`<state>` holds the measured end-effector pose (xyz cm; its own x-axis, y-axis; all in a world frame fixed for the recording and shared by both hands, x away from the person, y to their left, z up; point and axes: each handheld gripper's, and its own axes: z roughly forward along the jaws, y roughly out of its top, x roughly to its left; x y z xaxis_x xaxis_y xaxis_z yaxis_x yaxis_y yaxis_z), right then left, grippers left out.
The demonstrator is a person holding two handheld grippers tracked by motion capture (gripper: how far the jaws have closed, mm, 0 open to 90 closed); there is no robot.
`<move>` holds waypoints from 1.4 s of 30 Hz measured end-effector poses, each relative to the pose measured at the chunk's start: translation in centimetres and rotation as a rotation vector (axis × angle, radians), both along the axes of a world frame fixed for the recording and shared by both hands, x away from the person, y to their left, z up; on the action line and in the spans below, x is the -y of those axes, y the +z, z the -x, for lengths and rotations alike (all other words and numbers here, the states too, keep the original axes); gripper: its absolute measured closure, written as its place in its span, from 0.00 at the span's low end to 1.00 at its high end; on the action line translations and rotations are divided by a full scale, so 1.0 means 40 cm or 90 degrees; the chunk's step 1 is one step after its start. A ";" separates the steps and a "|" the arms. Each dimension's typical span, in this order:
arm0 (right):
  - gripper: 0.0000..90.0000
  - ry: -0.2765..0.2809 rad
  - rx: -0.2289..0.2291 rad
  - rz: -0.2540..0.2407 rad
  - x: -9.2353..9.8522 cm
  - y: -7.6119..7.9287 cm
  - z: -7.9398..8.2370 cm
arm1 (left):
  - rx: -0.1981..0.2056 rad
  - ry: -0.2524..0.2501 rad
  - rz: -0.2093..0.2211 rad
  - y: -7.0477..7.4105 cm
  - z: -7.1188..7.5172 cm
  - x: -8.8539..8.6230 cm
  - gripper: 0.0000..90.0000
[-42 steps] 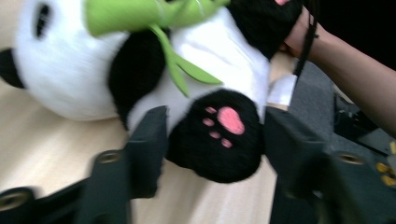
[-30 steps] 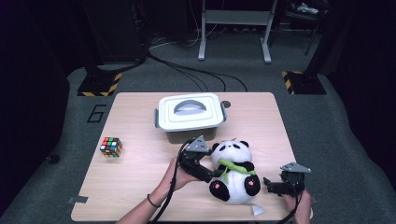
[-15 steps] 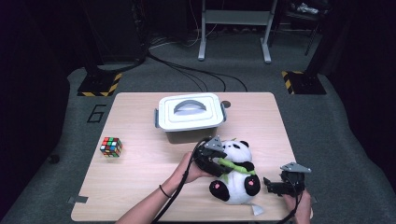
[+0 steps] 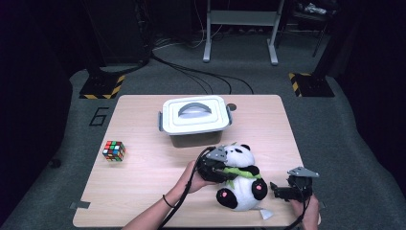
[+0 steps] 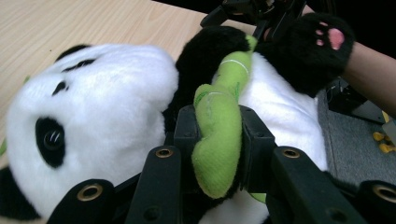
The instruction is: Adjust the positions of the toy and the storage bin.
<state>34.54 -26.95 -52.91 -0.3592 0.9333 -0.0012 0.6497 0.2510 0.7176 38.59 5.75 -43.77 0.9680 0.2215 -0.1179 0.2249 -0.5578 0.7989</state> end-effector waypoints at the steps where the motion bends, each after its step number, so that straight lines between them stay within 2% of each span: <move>1: 0.00 0.000 0.000 0.000 0.000 0.000 0.000 | 0.002 0.000 -0.001 0.001 0.005 -0.002 0.81; 6: 0.00 0.000 0.000 0.000 0.000 0.000 0.000 | 0.008 0.012 0.003 0.006 0.022 -0.010 0.82; 19: 0.00 0.000 0.001 -0.001 0.000 0.000 0.000 | 0.024 0.058 0.023 0.025 0.074 -0.078 0.82; 26: 0.00 0.000 0.000 0.000 0.000 0.000 0.000 | 0.036 0.082 0.018 0.033 0.097 -0.116 0.82; 28: 0.00 0.000 0.000 0.000 0.000 0.000 0.000 | 0.038 0.104 0.012 0.030 0.110 -0.138 0.82; 29: 0.00 0.000 0.001 0.000 0.000 0.000 0.000 | 0.038 0.104 0.012 0.030 0.110 -0.138 0.82; 31: 0.00 0.000 0.001 0.000 0.000 0.000 0.000 | 0.042 0.141 -0.001 0.025 0.121 -0.163 0.82; 33: 0.00 0.000 0.000 0.000 0.000 0.000 0.000 | 0.041 0.151 -0.002 0.024 0.125 -0.172 0.82; 35: 0.00 0.000 0.001 0.000 0.000 0.000 0.000 | 0.046 0.185 -0.010 0.018 0.137 -0.191 0.82; 36: 0.00 0.000 0.001 0.000 0.000 0.000 0.000 | 0.046 0.193 -0.017 0.017 0.139 -0.197 0.82; 39: 0.00 -0.001 0.001 0.000 0.000 0.000 0.000 | 0.044 0.200 -0.014 0.009 0.141 -0.202 0.81; 40: 0.00 -0.001 0.000 0.000 0.000 0.000 0.000 | 0.036 0.204 -0.012 0.006 0.143 -0.205 0.80; 42: 0.00 -0.001 0.000 0.000 0.000 0.000 0.000 | 0.038 0.204 -0.015 0.007 0.143 -0.205 0.74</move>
